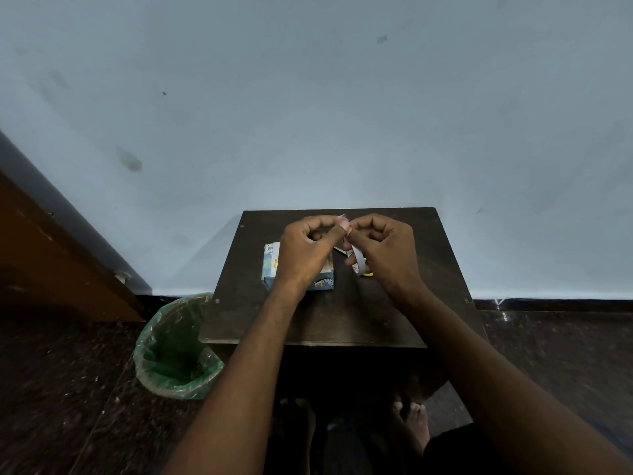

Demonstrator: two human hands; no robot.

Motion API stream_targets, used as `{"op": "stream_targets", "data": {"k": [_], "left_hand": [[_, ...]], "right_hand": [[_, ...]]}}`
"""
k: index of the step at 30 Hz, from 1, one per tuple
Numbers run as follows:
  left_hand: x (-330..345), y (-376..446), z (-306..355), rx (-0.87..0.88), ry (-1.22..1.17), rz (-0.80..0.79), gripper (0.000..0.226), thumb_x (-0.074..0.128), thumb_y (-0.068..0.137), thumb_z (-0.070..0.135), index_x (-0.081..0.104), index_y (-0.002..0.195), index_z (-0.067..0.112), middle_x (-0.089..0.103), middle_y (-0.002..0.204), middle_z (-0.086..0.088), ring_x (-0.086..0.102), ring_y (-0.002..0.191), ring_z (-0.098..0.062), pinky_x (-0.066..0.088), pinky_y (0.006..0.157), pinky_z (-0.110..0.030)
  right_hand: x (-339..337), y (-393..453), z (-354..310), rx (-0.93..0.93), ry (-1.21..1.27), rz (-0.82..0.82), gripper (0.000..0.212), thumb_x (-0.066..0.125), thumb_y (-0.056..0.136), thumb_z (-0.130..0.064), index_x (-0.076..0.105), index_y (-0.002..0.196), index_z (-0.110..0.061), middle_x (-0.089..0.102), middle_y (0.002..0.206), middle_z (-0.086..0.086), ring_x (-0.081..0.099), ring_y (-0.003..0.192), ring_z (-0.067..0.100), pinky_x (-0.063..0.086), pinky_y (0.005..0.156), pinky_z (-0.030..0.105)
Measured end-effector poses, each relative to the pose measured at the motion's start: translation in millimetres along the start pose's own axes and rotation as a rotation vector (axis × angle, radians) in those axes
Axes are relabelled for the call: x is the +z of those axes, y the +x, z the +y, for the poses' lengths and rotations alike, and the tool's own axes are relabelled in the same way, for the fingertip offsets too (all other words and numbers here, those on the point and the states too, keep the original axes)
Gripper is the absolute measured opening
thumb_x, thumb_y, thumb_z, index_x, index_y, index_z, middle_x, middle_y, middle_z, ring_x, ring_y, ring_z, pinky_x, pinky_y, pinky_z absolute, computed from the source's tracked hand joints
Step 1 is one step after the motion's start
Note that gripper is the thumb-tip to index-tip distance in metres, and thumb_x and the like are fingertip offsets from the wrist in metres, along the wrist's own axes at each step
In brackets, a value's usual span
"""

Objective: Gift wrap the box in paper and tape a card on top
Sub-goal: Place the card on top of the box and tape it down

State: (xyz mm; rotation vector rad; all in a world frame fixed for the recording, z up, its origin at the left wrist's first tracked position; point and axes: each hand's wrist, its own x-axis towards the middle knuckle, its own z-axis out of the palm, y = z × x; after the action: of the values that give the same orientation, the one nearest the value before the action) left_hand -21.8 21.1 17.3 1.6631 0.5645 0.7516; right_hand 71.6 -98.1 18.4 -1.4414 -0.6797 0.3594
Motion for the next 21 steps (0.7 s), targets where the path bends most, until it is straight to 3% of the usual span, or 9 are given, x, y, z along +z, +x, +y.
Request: {"op": "stream_targets", "data": {"k": [4,10,14,17,21], "left_hand": [[1,1,1,-0.013,-0.076,0.051,0.011,0.08,0.094,0.012,0.083,0.104,0.009,0.083,0.09,0.001,0.075,0.078,-0.005,0.057,0.072,-0.018],[7,2,-1,-0.039,-0.119,0.131,0.011,0.081,0.094,0.017,0.084,0.1,0.009,0.081,0.086,0.001,0.074,0.076,-0.004,0.055,0.066,-0.019],[6,4,-5,0.003,-0.088,0.169,0.007,0.082,0.093,0.015,0.084,0.094,0.009,0.08,0.095,-0.001,0.077,0.091,-0.009,0.058,0.079,-0.024],[5,6,-9,0.054,-0.033,0.171,0.005,0.083,0.091,0.019,0.084,0.089,0.015,0.077,0.104,-0.001,0.074,0.103,-0.013,0.059,0.092,-0.031],[7,4,-9,0.059,-0.029,0.149,0.002,0.082,0.093,0.017,0.084,0.091,0.016,0.078,0.103,0.001,0.073,0.104,-0.011,0.058,0.092,-0.027]], "right_hand": [[3,0,1,0.011,-0.003,-0.014,0.005,0.072,0.096,-0.008,0.074,0.092,-0.006,0.075,0.076,0.014,0.072,0.06,0.032,0.054,0.051,0.03],[4,-1,0,0.001,-0.04,-0.03,0.002,0.074,0.095,-0.009,0.073,0.093,-0.007,0.075,0.075,0.011,0.074,0.061,0.032,0.056,0.053,0.031],[4,2,-1,0.016,-0.136,-0.079,0.011,0.081,0.089,-0.011,0.074,0.097,-0.013,0.076,0.071,0.007,0.077,0.066,0.027,0.062,0.066,0.038],[3,5,-1,0.064,-0.168,-0.08,0.015,0.083,0.087,-0.012,0.074,0.1,-0.012,0.075,0.07,0.007,0.078,0.066,0.025,0.057,0.06,0.032],[1,7,4,0.122,-0.196,-0.085,0.023,0.084,0.086,-0.016,0.074,0.106,-0.013,0.076,0.069,0.005,0.079,0.069,0.021,0.052,0.063,0.029]]}}
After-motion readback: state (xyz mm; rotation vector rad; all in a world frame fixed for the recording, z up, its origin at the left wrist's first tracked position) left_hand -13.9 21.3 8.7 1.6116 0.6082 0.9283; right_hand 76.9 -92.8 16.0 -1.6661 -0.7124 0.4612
